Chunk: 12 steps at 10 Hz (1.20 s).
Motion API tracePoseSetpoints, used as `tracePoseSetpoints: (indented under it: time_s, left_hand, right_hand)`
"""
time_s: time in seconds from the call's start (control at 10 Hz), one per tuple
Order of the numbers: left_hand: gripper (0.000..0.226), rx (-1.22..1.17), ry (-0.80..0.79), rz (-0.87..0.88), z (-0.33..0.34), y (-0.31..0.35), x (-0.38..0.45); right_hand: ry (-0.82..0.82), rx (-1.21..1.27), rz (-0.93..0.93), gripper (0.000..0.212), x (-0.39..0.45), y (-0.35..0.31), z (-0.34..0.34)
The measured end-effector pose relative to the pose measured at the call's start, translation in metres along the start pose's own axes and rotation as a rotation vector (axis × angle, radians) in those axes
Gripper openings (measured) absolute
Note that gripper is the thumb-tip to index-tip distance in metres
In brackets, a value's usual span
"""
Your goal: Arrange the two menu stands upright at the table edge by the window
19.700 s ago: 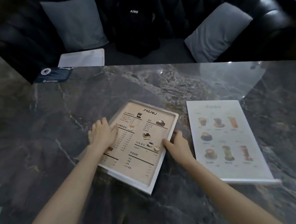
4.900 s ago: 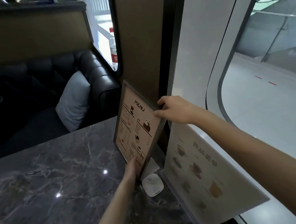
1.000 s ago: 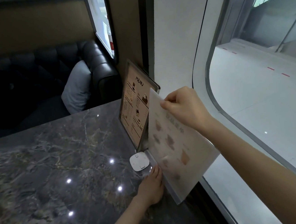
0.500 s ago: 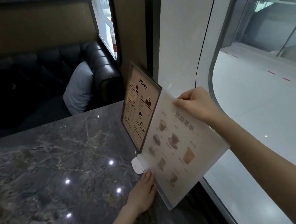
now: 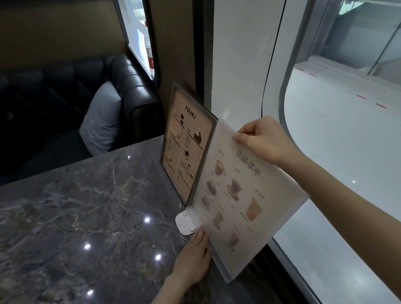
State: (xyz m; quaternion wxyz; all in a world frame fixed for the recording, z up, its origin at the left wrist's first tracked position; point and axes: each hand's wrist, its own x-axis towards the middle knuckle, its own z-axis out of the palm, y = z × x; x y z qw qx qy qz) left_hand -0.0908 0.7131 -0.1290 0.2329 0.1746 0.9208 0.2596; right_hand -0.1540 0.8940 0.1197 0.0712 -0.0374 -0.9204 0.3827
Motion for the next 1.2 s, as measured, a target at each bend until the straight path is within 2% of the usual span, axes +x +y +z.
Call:
tracePoseSetpoints:
  time_s: [0.3, 0.5, 0.7, 0.9, 1.0, 1.1, 1.2]
  left_hand:
    - [0.061, 0.068, -0.017, -0.007, -0.002, 0.0, -0.003]
    - [0.058, 0.019, -0.032, 0.005, -0.011, 0.006, -0.005]
    - [0.053, -0.018, -0.039, -0.016, -0.016, 0.005, -0.003]
    - [0.048, -0.018, -0.021, -0.054, -0.031, 0.004, -0.001]
    - [0.046, -0.069, 0.028, -0.089, -0.045, 0.0, -0.004]
    - [0.042, -0.112, 0.083, -0.138, -0.065, -0.01, -0.013]
    - [0.036, -0.117, 0.213, -0.147, -0.095, -0.021, -0.017]
  right_hand:
    - [0.015, -0.017, -0.004, 0.025, -0.004, -0.006, 0.004]
    - [-0.007, -0.005, 0.019, 0.023, -0.005, -0.007, 0.005]
    - [-0.113, -0.07, 0.025, 0.027, -0.004, -0.013, 0.0]
    - [-0.076, -0.21, -0.026, 0.036, 0.0, -0.026, 0.002]
    - [-0.024, -0.297, -0.08, 0.042, -0.002, -0.035, 0.006]
    - [0.026, -0.318, -0.179, 0.036, -0.011, -0.05, 0.015]
    - [0.029, -0.288, -0.235, 0.034, -0.012, -0.065, 0.035]
